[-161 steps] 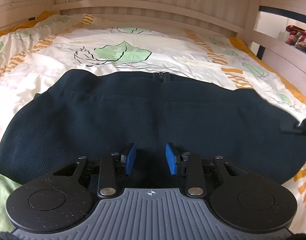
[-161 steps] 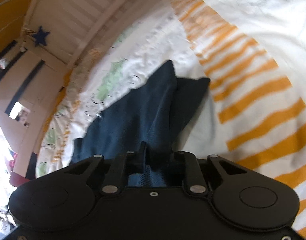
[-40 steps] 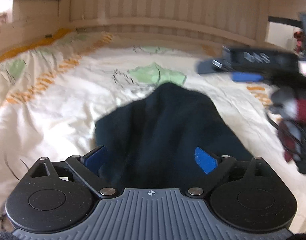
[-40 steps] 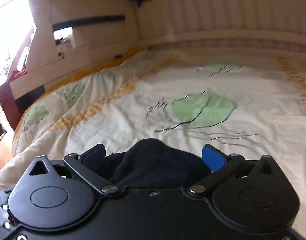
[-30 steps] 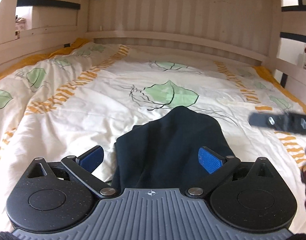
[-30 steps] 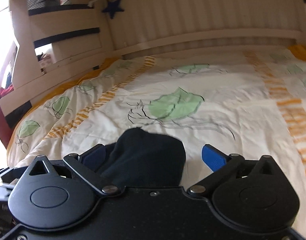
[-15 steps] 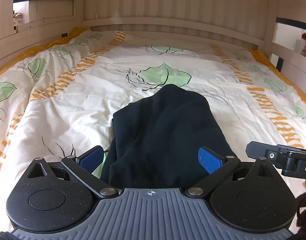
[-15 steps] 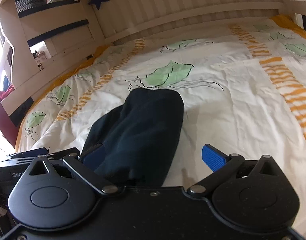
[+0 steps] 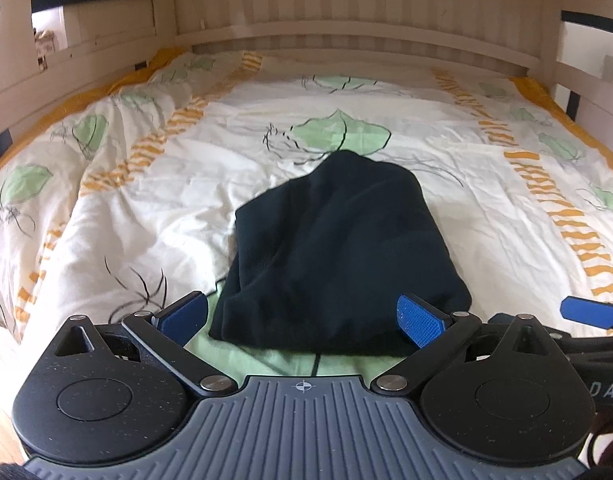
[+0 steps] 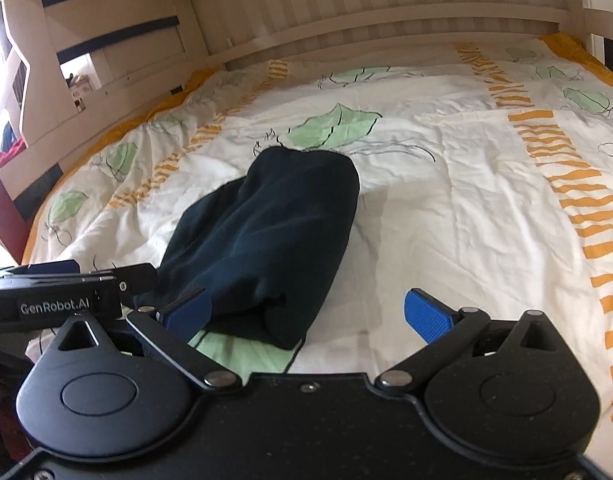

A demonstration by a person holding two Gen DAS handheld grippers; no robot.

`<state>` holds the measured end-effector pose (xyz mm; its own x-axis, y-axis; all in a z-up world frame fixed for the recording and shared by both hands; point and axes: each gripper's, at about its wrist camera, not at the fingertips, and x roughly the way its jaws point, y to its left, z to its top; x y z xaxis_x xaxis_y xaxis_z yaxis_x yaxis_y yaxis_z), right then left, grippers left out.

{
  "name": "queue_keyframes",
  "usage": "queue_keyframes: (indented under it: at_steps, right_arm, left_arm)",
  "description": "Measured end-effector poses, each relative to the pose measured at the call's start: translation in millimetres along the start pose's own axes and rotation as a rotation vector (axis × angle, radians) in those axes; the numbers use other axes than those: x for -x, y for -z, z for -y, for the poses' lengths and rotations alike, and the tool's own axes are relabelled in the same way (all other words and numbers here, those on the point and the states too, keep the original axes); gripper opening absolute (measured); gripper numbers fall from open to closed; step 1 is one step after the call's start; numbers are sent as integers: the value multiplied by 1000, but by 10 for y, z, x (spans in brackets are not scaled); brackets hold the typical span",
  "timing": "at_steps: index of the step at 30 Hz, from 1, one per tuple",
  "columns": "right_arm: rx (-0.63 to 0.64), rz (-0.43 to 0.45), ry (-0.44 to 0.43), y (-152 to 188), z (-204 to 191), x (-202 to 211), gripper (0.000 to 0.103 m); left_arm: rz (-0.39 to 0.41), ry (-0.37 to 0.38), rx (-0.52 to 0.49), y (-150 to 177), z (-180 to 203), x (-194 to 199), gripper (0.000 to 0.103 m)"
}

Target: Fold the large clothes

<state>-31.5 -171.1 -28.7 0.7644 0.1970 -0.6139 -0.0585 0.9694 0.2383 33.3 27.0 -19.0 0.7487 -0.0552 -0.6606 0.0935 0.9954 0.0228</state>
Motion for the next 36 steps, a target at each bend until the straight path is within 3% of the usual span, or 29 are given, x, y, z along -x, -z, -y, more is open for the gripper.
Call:
queue_keyframes:
  at_steps: [11, 36]
  right_arm:
    - [5, -16, 33, 8, 10, 35, 103]
    - [27, -44, 40, 13, -34, 3, 103]
  left_arm:
    - [-35, -35, 49, 28, -76, -25, 102]
    - [-62, -62, 41, 69, -157, -62, 102]
